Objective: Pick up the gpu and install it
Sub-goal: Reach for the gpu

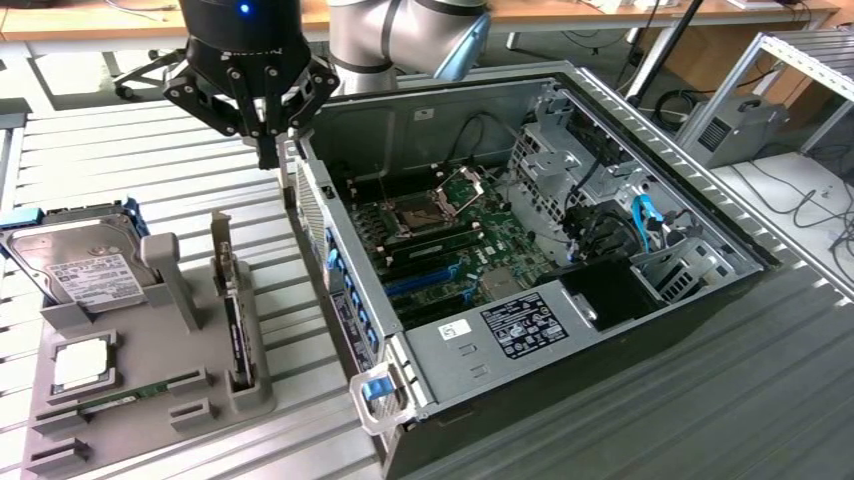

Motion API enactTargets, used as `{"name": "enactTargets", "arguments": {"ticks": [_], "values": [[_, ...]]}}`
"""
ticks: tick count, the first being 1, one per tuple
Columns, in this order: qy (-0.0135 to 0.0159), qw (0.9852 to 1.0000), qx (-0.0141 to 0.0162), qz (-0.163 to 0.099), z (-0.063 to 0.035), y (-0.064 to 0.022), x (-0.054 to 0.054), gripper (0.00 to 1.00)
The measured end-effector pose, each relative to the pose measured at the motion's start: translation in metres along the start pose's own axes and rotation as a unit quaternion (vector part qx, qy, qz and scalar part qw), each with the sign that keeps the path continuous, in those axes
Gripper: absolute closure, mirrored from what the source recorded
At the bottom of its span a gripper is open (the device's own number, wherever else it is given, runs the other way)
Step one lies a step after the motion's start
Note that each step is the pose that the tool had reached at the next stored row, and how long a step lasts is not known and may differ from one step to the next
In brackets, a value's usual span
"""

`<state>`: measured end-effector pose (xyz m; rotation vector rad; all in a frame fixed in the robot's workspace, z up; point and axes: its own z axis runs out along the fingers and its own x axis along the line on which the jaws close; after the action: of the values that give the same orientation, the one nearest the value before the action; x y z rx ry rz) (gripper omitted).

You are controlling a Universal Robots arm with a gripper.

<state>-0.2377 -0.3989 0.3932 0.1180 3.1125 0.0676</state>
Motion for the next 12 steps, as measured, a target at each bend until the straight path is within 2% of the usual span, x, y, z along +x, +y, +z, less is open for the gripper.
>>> {"name": "enactTargets", "arguments": {"ticks": [12], "values": [[0.0, 1.0, 0.0, 0.0, 0.0001, -0.0024, 0.0014, 0.89]]}}
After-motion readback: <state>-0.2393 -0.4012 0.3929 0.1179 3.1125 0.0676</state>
